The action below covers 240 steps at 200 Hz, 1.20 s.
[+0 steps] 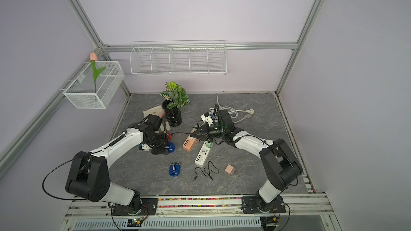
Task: Charge the electric shaver
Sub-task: Pick up the electric shaver from the center of the board, then insert the charging cable into the electric shaver.
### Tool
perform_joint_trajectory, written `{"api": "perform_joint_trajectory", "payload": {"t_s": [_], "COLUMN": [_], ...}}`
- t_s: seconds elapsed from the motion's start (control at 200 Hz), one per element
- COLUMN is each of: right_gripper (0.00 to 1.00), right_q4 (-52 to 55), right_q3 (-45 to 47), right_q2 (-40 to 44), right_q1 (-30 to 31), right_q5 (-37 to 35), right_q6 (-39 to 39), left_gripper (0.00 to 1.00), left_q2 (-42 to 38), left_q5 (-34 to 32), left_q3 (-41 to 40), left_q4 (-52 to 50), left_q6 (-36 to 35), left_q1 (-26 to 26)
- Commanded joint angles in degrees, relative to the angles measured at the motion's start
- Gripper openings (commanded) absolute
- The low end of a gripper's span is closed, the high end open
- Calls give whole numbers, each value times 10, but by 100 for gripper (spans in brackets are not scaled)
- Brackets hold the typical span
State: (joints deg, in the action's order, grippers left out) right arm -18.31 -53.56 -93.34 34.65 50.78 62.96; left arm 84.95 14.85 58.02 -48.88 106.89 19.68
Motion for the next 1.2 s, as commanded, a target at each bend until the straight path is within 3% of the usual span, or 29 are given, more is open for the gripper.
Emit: {"api": "perform_joint_trajectory", "payload": {"t_s": [0.0, 0.145, 0.25, 0.845, 1.195], "right_gripper": [7, 7, 7, 7, 7], "right_q4": [-23, -30, -56, -166, -172], "right_q3": [1, -5, -7, -15, -8], "right_q2": [-12, -29, -44, -115, -123], "right_q1": [21, 47, 60, 75, 77], "right_q5": [10, -12, -26, -29, -29], "right_q6": [-64, -102, -108, -42, -31], "left_gripper": [0, 0, 0, 0, 0], "left_q2": [-3, 18, 23, 20, 20], "left_q5": [65, 138, 146, 180, 185], "left_q3": [36, 63, 85, 81, 79], "left_q4": [-42, -67, -102, -81, -66], "left_q6": [-64, -139, -173, -157, -143], "left_q1": [-11, -21, -21, -23, -23]}}
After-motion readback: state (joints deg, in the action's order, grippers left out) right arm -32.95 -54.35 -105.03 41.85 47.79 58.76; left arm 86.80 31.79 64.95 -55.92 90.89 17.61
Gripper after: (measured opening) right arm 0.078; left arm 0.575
